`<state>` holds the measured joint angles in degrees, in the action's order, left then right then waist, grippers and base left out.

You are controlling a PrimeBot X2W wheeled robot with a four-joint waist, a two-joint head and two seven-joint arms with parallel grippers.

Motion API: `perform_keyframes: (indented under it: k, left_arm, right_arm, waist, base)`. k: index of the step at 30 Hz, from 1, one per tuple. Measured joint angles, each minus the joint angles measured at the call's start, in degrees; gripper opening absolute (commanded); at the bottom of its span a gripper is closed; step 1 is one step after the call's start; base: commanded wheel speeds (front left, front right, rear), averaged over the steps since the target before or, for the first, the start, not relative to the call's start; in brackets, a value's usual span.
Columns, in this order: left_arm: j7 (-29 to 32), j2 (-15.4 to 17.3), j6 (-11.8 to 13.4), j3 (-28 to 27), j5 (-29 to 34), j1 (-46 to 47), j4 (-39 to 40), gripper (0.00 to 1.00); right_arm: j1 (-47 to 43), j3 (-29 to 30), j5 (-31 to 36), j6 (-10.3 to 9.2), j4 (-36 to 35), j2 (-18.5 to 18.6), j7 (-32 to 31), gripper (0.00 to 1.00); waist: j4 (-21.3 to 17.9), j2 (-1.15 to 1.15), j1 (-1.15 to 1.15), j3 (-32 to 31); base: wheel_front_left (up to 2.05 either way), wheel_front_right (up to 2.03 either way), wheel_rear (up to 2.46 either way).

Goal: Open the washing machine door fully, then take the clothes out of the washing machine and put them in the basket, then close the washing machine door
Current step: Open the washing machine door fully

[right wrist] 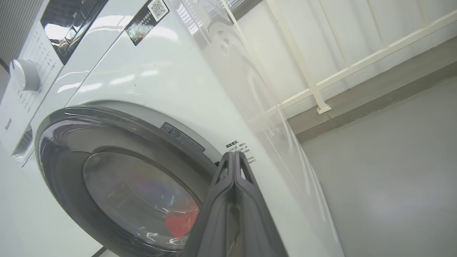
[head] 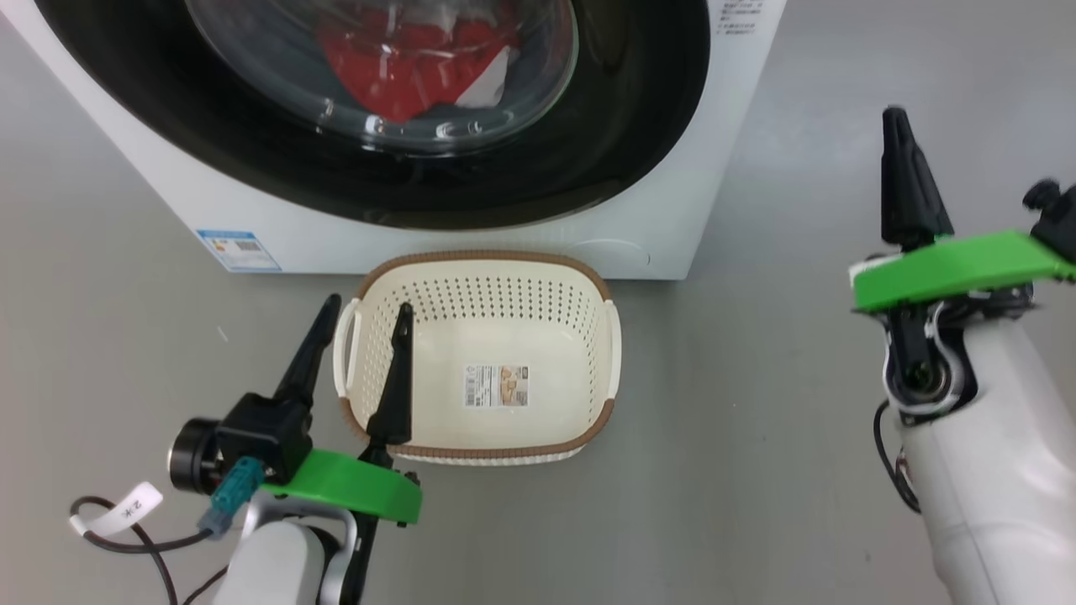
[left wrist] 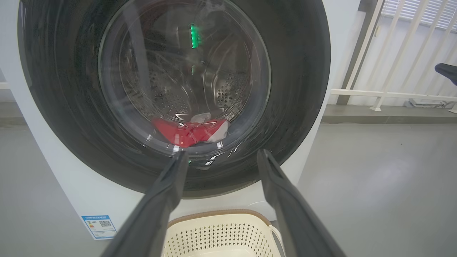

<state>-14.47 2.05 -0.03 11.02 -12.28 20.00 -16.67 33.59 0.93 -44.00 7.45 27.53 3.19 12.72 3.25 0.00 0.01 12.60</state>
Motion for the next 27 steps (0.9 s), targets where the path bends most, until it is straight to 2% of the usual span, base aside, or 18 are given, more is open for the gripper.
perform_keyframes:
  k: [6, 15, 21, 27]
  left_arm:
    - [0.0, 0.0, 0.0, 0.9, -0.4, 0.4, 0.9, 1.00]
    - [0.0, 0.0, 0.0, 1.4, -0.4, 2.6, 1.4, 1.00]
    - [0.0, 0.0, 0.0, 2.3, -1.1, 3.0, 1.1, 1.00]
    - [0.0, 0.0, 0.0, 2.9, -2.0, 3.7, 1.0, 1.00]
  right_arm:
    - [5.6, 1.2, -6.7, 0.00, 1.1, 0.1, -5.3, 0.00]
    - [12.0, 3.9, -16.3, 0.00, 1.9, 0.6, -17.1, 0.00]
    - [15.8, 5.1, -20.3, 0.00, 3.7, 1.7, -24.9, 0.00]
    - [19.5, 5.9, -21.6, 0.00, 5.1, 2.5, -30.5, 0.00]
  waist:
    - [0.7, 0.00, 0.00, 2.9]
    - [1.8, 0.00, 0.00, 6.4]
    - [2.5, 0.00, 0.00, 8.2]
    - [3.2, 0.00, 0.00, 9.6]
  base:
    - [0.00, 0.00, 0.00]
    - [0.00, 0.00, 0.00]
    - [0.00, 0.00, 0.00]
    - [0.00, 0.00, 0.00]
